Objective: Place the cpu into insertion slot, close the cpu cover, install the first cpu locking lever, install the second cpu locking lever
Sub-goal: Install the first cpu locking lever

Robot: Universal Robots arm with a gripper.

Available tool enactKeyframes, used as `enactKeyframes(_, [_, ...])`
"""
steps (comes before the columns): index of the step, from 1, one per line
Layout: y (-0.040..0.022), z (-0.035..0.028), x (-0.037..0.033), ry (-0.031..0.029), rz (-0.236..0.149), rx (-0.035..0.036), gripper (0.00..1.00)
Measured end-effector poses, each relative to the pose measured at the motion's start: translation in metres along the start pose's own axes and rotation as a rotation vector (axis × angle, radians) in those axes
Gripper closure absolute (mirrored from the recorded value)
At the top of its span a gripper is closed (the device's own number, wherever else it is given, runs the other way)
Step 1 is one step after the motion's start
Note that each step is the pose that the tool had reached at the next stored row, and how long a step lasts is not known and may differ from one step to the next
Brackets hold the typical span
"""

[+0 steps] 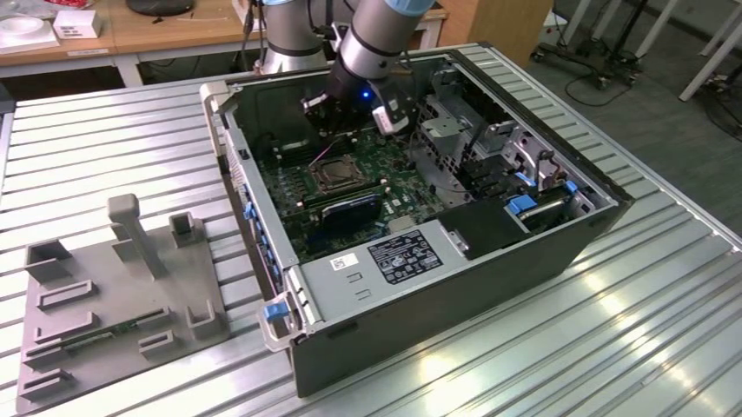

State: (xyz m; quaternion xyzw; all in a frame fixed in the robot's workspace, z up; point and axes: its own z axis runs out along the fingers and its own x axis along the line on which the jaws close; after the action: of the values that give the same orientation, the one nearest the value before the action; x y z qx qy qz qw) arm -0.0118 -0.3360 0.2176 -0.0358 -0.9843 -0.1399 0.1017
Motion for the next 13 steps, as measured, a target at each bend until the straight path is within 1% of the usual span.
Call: enactKeyframes(13, [-0.0004,0.0013,-0.0003,0.0001,0.0,0.0003,0.89])
